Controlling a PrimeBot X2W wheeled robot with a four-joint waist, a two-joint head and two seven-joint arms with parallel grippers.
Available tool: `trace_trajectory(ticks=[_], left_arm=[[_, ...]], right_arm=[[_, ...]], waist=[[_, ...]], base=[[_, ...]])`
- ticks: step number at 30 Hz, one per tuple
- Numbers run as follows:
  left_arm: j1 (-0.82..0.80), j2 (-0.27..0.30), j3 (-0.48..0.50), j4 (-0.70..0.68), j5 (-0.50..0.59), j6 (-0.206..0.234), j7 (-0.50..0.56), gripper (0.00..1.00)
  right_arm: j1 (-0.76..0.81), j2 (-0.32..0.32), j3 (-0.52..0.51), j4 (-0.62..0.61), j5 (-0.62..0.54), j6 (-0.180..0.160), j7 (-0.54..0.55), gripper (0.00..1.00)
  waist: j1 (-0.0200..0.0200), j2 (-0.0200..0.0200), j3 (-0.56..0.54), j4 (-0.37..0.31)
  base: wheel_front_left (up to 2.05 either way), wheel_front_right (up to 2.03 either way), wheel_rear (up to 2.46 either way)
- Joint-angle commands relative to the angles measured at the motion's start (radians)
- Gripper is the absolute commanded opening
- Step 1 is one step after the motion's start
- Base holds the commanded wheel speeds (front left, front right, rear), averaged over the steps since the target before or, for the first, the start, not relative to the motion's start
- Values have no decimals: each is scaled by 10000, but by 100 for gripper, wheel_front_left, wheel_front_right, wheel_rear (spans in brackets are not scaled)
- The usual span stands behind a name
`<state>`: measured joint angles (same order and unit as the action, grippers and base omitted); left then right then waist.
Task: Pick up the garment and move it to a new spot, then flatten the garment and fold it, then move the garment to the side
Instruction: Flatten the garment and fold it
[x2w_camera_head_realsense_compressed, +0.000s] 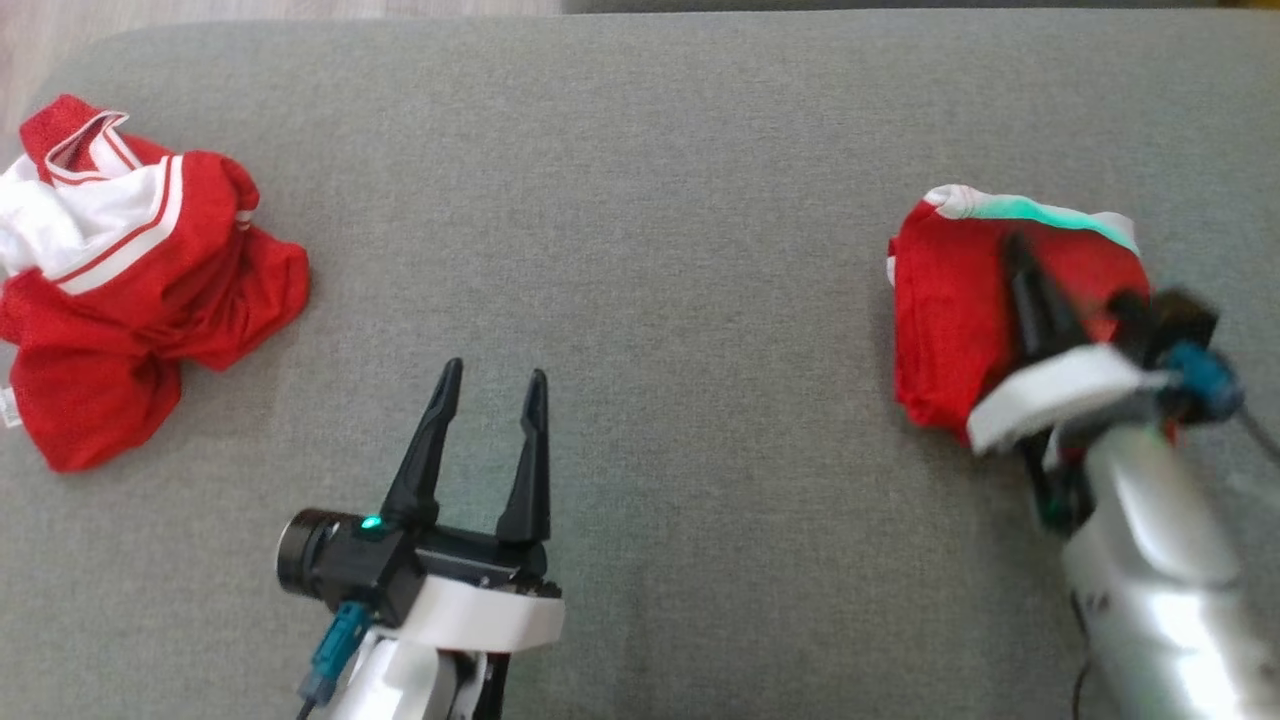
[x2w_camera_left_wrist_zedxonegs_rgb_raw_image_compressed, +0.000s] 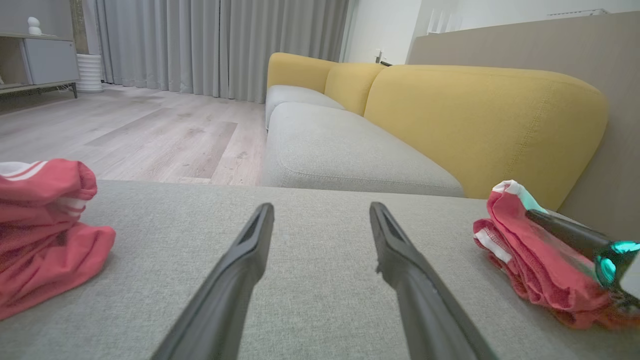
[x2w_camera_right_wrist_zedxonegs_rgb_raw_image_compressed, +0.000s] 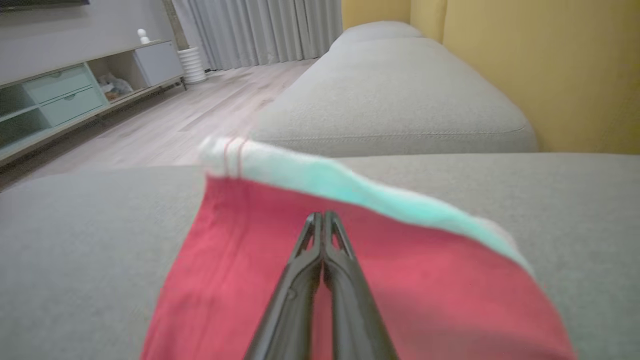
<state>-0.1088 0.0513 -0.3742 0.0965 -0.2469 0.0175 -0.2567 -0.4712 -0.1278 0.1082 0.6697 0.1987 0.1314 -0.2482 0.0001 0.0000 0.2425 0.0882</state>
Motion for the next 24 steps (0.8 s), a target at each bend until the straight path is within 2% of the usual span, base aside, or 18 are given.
trace_trajectory(ticks=[1,7,12,16,21,24], left_arm=[[-405,-11,199,-272,31,-17,-51,100],[-542,-11,-3,-264,-39,-57,-51,100],[-652,-11,-149,-257,-168,-25,-51,100],[-634,-11,-105,-297,-257,33,-51,100],[-495,-11,-8,-334,-291,77,-51,100],[-471,-11,0,-329,-293,69,-51,100]], right_arm=[[-608,80,55,-19,-145,-7,-133,0],[-2408,72,158,2126,-88,-7,48,0],[-3168,44,610,2625,-132,-7,-118,0],[-2667,75,623,1791,-183,-7,-130,0],[-1056,209,194,40,-521,-7,-133,0],[-469,303,146,-467,-666,-7,-133,0]], waist=[[-1,0,32,53],[-1,0,179,261],[-1,0,261,391],[-1,0,253,362],[-1,0,244,218],[-1,0,261,183]], base=[[0,0,0],[0,0,0],[0,0,0],[0,0,0],[0,0,0],[0,0,0]])
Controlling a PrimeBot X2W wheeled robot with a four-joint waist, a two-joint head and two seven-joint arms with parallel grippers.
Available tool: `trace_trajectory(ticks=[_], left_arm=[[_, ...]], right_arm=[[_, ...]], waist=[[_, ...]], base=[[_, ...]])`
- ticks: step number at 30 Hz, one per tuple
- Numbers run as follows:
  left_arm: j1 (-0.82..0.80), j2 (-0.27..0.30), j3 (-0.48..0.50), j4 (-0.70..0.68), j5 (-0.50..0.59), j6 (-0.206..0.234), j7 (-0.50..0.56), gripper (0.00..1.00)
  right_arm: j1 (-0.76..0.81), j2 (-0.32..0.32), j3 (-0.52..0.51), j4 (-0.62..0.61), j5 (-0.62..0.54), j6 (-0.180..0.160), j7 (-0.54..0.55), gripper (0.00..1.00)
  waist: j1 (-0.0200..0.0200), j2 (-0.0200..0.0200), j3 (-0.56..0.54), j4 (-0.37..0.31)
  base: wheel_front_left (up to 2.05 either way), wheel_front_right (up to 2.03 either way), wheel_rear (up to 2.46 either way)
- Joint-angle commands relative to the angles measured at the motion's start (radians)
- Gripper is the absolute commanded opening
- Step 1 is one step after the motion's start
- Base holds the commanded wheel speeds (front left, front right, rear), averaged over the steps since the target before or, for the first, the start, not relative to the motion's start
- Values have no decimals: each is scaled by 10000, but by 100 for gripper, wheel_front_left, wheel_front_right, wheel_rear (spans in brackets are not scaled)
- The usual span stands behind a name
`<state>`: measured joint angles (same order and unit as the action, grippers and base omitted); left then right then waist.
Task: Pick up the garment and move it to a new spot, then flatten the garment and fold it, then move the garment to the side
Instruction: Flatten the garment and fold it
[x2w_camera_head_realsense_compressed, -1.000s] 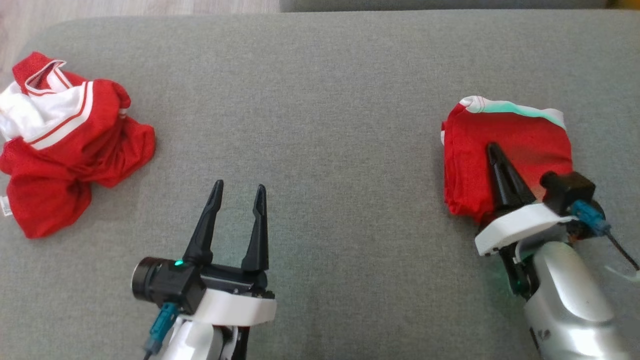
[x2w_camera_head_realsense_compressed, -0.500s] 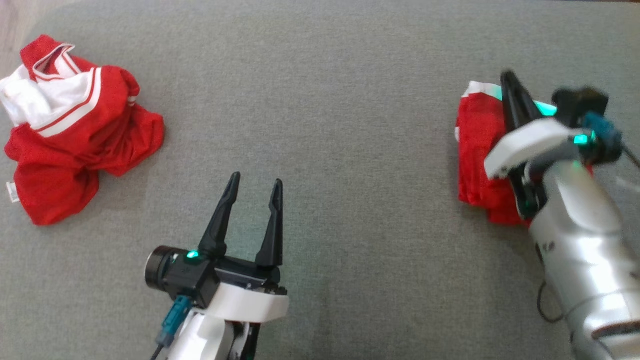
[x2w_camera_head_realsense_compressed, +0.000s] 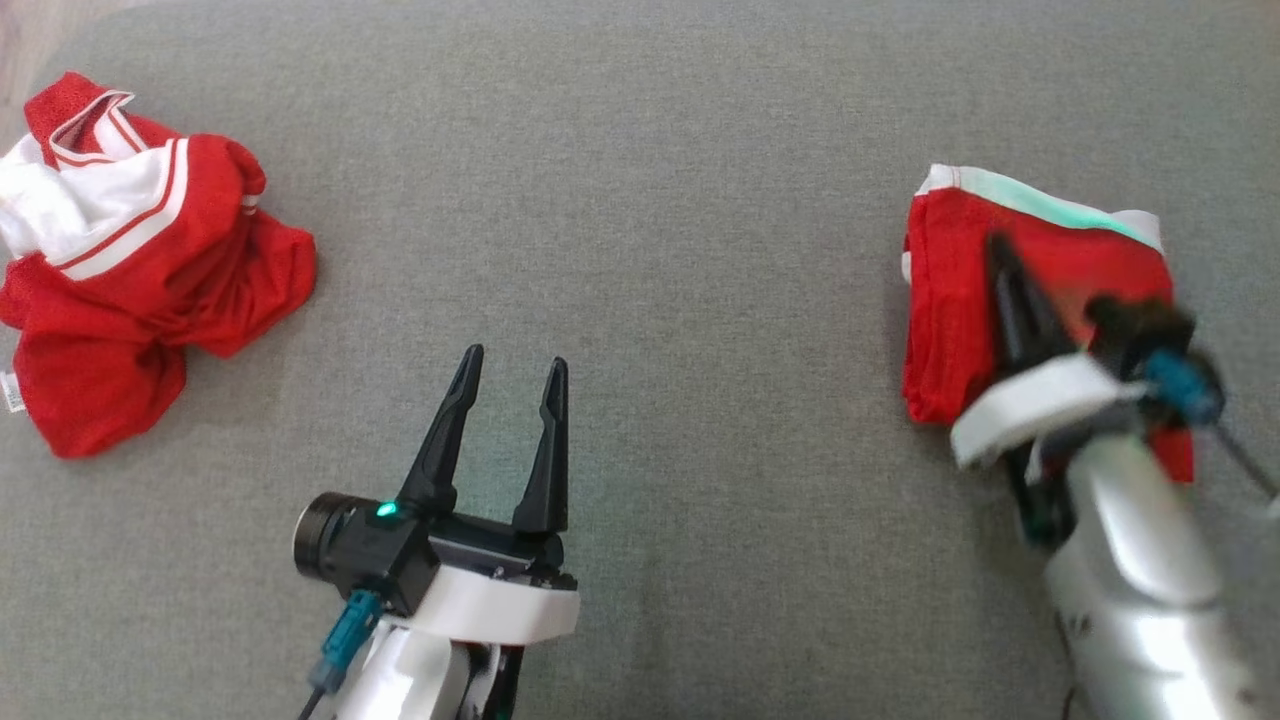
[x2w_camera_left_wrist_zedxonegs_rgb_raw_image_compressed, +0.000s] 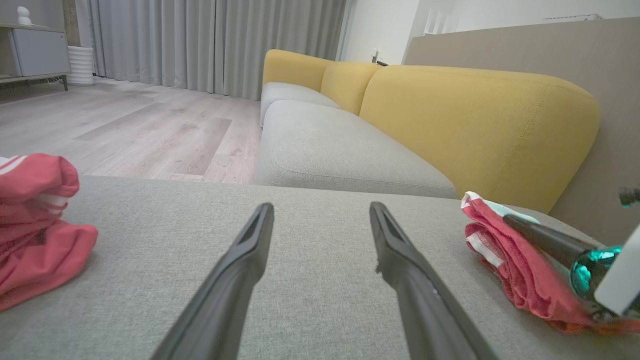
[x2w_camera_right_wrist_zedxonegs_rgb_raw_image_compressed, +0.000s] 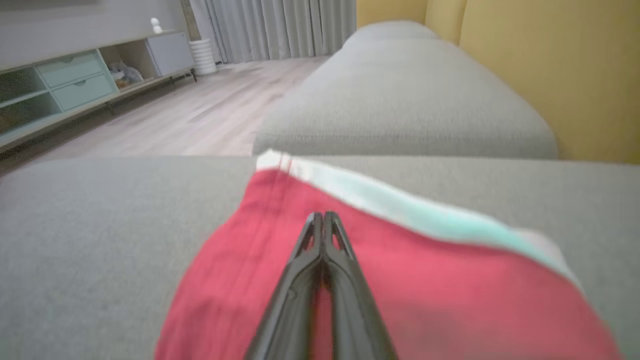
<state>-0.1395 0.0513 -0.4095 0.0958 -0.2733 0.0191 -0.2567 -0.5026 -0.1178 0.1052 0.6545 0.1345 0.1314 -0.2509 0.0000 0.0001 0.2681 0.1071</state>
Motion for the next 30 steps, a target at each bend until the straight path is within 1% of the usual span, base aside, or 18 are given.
trace_trajectory(ticks=[1,4,6,9,10,13,16,18,19,20,21,22,27,30], left_arm=[[-167,-11,338,-311,-22,38,-51,100],[-206,-11,279,-284,-12,-1,-51,100],[-243,-11,236,-262,25,-22,-51,100],[-289,-11,186,-226,63,-47,-51,100],[-293,-11,200,-228,51,-23,-51,100],[-270,-11,215,-236,-2,6,-51,100],[-243,-11,243,-239,-64,38,-51,100],[-210,-11,267,-246,-91,61,-51,100],[-187,-11,302,-259,-86,86,-51,100],[-164,-11,355,-276,-39,128,-51,100],[-126,-11,444,-304,3,196,-51,100],[-75,-11,541,-337,28,263,-51,100],[354,-11,1093,-499,311,611,-51,100],[799,-11,1459,-624,506,832,-51,100]], right_arm=[[73,254,150,-415,-39,-7,-107,0],[349,342,35,-488,-181,-7,-107,0],[336,390,-190,-295,-378,-7,-107,0],[266,491,-347,327,-639,-7,-108,0],[244,548,-373,793,-774,-7,-108,0],[251,602,-388,1299,-909,-7,-108,0],[303,634,-326,1383,-907,-7,-108,0],[356,647,-235,1033,-844,-7,-108,0],[413,653,-208,786,-770,-7,-108,24],[485,657,-167,507,-685,-7,-108,50],[574,661,-127,193,-559,-7,-108,95],[695,664,-51,-121,-444,-7,-108,100],[1750,667,356,-2033,118,-7,-108,100],[2690,426,507,-3256,397,-7,-108,100]], waist=[[0,-1,12,-5],[0,-1,19,38],[0,-1,22,98],[0,-1,5,231],[0,-1,-18,290],[0,-1,-72,328],[0,-1,-162,267],[0,-1,-261,175],[0,-1,-331,115],[0,-1,-406,50],[0,-1,-490,-27],[0,-1,-585,-107],[0,-1,-1190,-511],[0,-1,-1604,-707]], base=[[0,0,0],[0,0,0],[0,0,0],[0,0,0],[0,0,0],[0,0,0],[0,0,0],[0,0,0],[0,0,0],[0,0,0],[0,0,0],[0,0,0],[0,0,0],[0,0,0]])
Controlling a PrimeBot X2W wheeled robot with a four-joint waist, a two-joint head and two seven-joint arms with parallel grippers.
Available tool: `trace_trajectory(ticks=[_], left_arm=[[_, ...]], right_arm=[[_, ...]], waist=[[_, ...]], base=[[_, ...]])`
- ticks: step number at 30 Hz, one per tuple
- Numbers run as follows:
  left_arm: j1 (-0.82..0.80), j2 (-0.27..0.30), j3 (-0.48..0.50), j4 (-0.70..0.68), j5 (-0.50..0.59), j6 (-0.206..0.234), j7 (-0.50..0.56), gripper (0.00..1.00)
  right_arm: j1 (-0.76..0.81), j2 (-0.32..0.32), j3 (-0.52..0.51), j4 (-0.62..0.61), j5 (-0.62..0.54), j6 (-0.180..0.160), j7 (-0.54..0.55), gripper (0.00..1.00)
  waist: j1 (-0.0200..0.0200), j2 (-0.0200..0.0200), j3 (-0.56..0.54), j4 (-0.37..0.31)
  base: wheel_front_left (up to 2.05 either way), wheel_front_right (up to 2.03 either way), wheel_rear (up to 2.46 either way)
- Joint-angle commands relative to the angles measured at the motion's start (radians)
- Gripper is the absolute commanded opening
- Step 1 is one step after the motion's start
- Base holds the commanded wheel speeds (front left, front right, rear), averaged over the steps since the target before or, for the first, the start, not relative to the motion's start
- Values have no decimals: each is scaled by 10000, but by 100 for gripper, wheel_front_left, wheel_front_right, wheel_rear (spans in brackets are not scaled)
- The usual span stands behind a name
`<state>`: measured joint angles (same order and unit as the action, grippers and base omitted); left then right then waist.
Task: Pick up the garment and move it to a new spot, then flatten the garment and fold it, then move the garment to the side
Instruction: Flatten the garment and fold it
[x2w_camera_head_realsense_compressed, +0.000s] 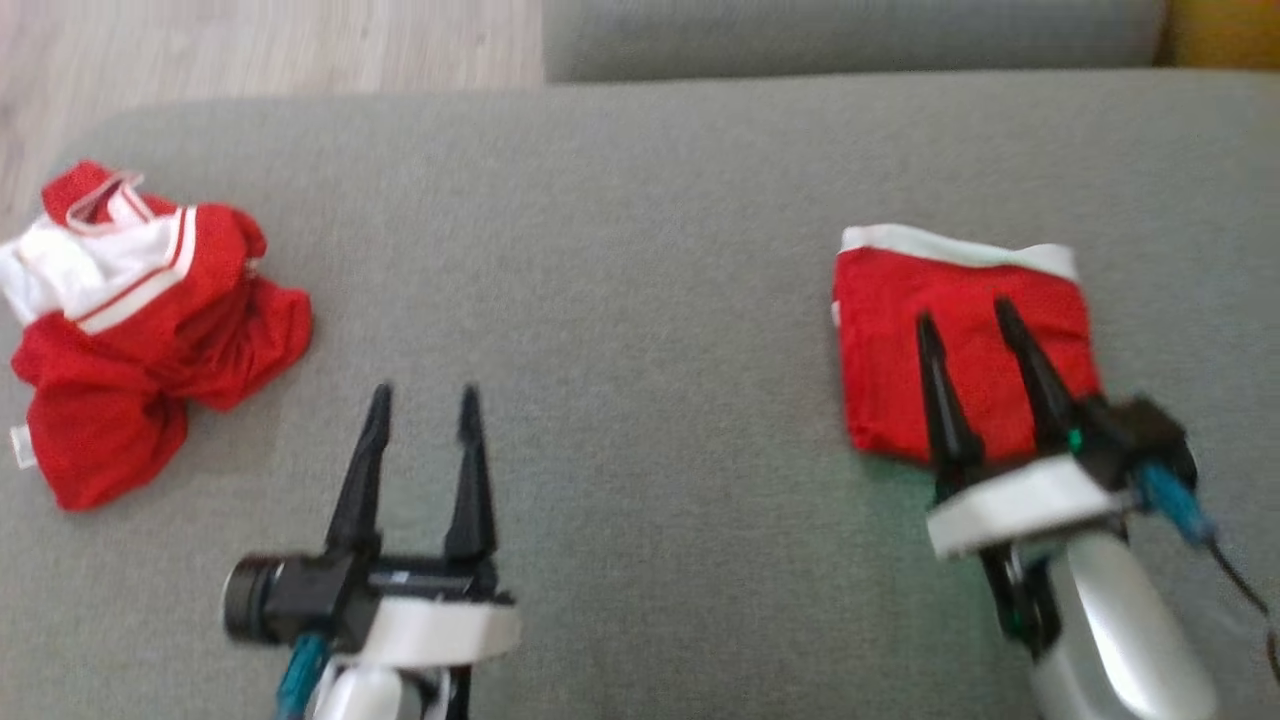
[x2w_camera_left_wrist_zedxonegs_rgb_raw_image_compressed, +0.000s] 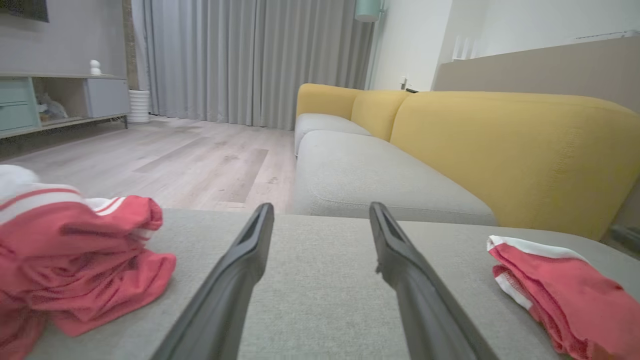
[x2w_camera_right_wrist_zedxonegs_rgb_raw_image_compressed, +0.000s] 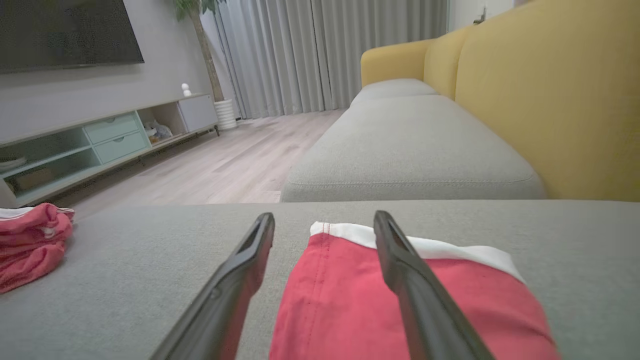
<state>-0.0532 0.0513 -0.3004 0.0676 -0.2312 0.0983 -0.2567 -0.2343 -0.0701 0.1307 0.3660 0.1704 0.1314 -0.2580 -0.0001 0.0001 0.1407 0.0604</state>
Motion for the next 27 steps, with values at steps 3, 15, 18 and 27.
trace_trajectory(ticks=[3,15,18,27], left_arm=[[381,-11,582,-381,216,32,-51,100],[1888,-11,1152,-410,374,-27,-51,100],[1998,-11,1206,-430,444,-79,-51,100],[2003,-11,1207,-465,732,-144,-51,100]], right_arm=[[1007,-239,67,-1366,277,-7,-37,100],[3079,-458,-146,-2116,37,-7,-37,100],[3138,-372,-154,-2084,14,-7,-37,100],[3155,-198,-178,-2000,-96,-7,-38,100]], waist=[[1,-1,-643,-311],[1,-1,-1490,-419],[1,-1,-1511,-385],[1,-1,-1547,-306]], base=[[0,0,0],[0,0,0],[0,0,0],[0,0,0]])
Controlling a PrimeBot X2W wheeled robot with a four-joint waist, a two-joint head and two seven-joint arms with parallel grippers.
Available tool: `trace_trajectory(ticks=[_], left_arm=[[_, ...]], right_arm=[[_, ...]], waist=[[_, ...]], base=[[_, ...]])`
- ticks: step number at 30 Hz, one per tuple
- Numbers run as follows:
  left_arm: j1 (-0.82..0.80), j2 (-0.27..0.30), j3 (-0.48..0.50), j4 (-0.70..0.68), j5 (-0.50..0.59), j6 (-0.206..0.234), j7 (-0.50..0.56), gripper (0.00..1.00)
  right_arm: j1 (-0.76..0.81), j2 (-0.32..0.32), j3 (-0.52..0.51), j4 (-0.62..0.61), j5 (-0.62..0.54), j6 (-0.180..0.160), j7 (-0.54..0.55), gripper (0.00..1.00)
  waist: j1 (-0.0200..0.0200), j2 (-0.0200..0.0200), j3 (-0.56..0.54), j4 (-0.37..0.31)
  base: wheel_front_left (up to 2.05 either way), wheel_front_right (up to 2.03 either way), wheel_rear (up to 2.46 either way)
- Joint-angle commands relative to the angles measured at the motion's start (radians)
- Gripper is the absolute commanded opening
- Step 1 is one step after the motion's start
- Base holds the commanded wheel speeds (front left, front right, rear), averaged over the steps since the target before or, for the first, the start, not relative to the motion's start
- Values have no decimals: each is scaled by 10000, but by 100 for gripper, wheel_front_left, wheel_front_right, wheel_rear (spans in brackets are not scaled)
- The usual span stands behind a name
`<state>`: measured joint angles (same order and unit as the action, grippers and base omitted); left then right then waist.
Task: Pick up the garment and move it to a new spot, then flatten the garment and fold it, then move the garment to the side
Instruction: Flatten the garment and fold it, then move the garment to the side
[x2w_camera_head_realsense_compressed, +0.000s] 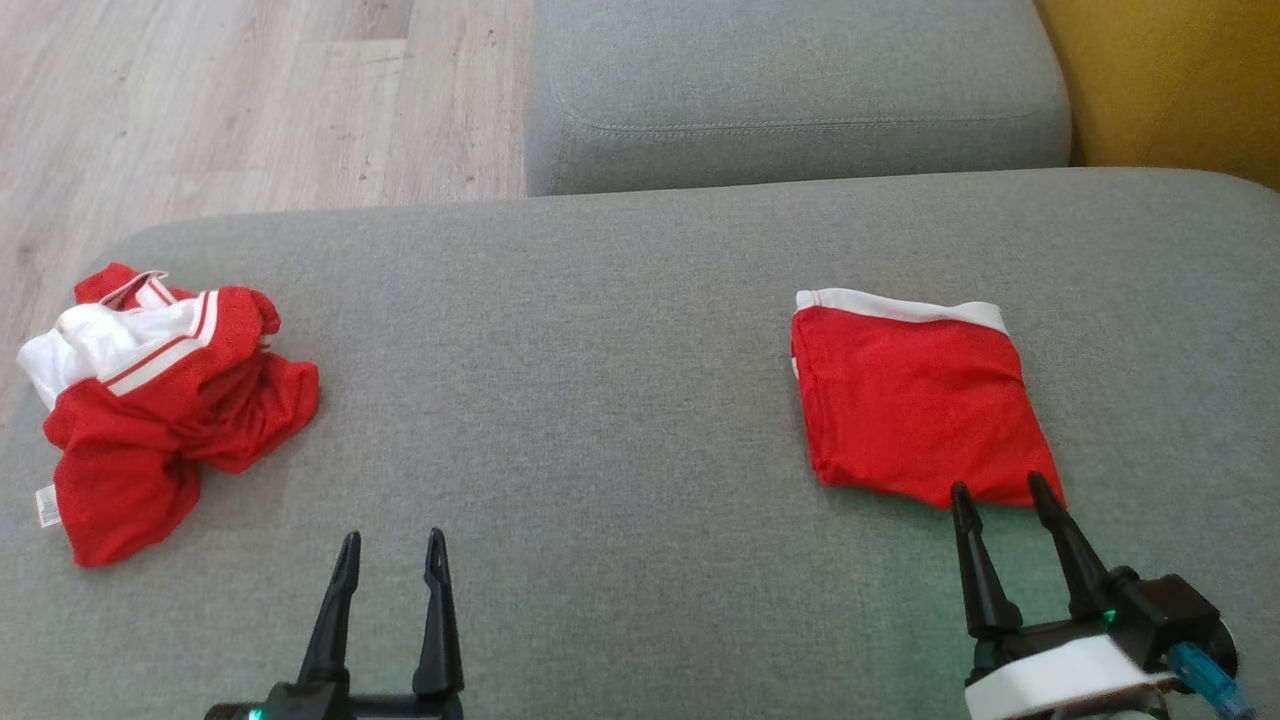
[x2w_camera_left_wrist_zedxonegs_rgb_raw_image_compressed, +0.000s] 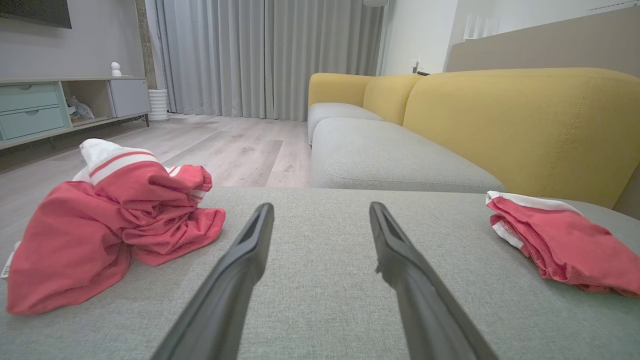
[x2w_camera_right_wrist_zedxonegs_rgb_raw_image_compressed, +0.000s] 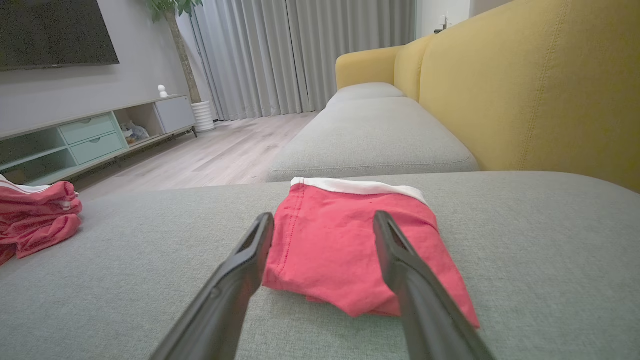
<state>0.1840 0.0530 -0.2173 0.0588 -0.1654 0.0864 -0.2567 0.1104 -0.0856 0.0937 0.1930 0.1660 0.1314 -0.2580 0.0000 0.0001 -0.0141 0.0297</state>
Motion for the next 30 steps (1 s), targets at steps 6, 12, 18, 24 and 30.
trace_trajectory(ticks=[6,12,18,24,30], left_arm=[[-357,-28,342,-386,168,-7,-51,100],[-359,-28,333,-427,185,69,-51,100],[-399,-28,341,-408,225,87,-51,100],[-513,-28,274,-495,324,79,-51,100],[-882,-28,147,-628,370,114,-51,100]], right_arm=[[-287,-8,134,-242,-109,-7,-38,100],[-314,22,142,-180,-138,-7,-38,100],[-300,14,180,-124,-209,-7,-38,100],[-621,22,52,148,-129,-7,-38,100],[-1569,-229,-270,880,-212,-7,-38,100]], waist=[[0,-1,26,-34],[0,-1,84,-97],[0,-1,118,-148],[0,-1,364,-201],[0,-1,902,-260]], base=[[0,0,0],[0,0,0],[0,0,0],[0,0,0],[0,0,0]])
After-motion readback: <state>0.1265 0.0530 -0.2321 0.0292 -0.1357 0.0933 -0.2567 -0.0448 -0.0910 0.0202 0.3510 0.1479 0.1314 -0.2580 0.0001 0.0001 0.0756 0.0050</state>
